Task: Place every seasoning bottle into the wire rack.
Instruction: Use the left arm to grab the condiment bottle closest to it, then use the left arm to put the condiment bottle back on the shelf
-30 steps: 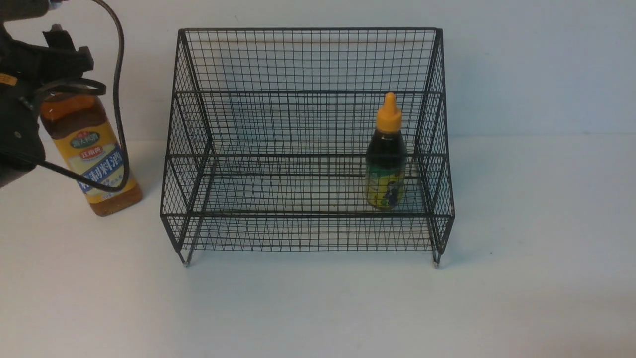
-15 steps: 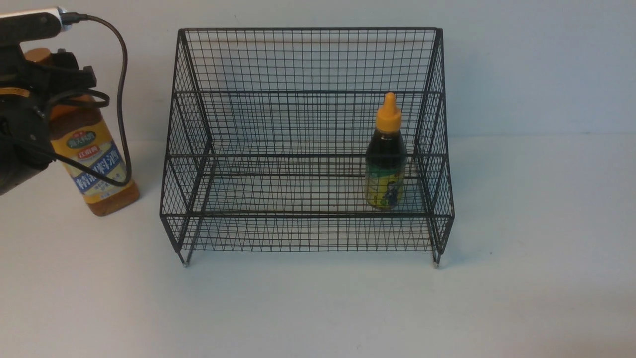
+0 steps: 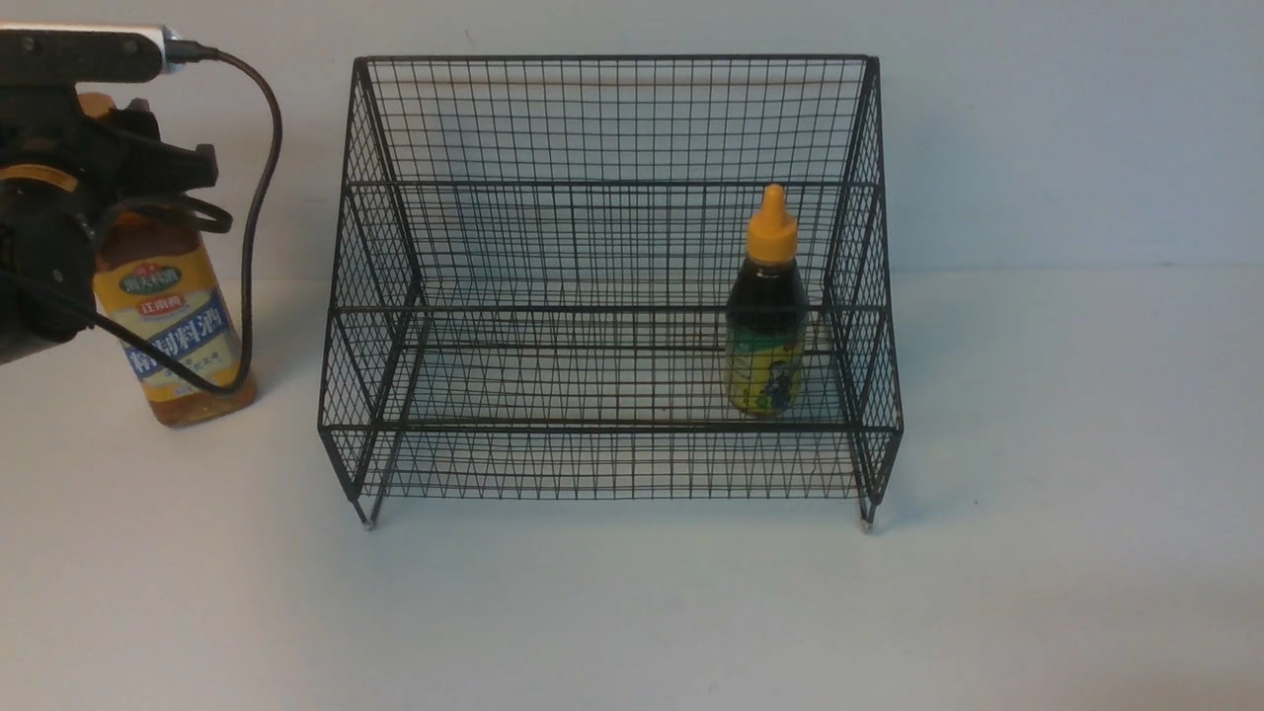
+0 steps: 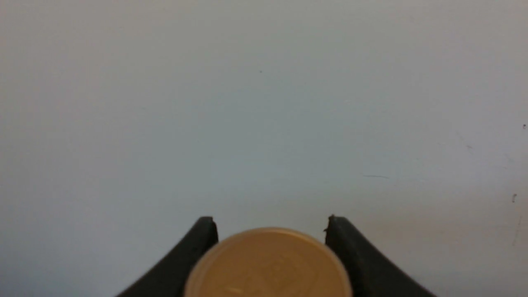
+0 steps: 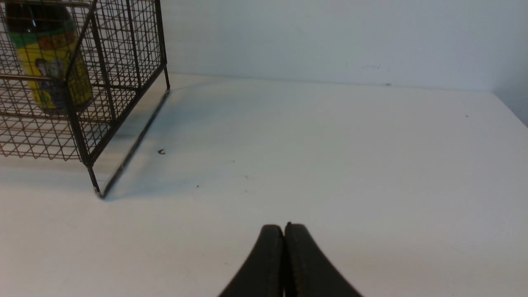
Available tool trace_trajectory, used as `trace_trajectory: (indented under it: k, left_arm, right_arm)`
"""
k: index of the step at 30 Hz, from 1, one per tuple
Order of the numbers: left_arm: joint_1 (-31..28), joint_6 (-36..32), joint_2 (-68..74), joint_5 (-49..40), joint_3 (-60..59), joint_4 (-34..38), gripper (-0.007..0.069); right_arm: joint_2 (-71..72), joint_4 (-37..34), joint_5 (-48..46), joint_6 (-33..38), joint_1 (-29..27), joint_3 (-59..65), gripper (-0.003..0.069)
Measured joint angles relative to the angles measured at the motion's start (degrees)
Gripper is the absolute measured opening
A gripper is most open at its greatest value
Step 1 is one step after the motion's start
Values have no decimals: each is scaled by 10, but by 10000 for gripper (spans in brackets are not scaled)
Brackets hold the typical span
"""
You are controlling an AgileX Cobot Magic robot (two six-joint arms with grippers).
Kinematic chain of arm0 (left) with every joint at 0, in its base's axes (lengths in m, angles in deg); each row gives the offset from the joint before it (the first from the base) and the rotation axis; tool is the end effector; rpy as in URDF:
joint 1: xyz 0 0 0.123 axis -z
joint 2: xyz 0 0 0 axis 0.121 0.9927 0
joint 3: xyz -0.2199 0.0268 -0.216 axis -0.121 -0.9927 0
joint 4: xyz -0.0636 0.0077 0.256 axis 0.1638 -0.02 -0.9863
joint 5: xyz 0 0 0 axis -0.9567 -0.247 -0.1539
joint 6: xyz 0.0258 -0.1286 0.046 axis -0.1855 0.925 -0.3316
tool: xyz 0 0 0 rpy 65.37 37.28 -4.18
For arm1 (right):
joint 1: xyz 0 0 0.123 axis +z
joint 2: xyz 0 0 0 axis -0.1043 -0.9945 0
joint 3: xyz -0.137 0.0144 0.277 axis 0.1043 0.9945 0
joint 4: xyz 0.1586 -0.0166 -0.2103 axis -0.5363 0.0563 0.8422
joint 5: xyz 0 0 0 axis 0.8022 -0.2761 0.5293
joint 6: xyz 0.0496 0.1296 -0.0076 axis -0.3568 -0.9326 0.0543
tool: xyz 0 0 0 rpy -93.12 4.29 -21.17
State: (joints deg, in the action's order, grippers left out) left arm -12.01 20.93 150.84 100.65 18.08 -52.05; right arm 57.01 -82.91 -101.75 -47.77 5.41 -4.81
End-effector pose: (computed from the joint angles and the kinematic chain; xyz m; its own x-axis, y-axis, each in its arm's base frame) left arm 0.4529 0.0582 0.2748 -0.1463 0.0680 -0.9869 -0.2049 0.9739 0.0975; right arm 0.0856 0.0028 0.1568 -0.3063 -0.0370 -0.9512 -0.0269 0.9992 -0.0302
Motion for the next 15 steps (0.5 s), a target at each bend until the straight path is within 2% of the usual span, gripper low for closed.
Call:
trace_trajectory:
  k: [3,6,15]
  left_arm:
    - [0,-3,-19,-38,-3,-10,303]
    - [-1,3,-66,-125,-10,-18,303]
    - [-1,42,-138,-182,-12,-23,303]
  right_arm:
    - [0,0,0,0,0,0,-15]
    - [0,0,0,0,0,0,-15]
    - [0,0,0,0,0,0,-15]
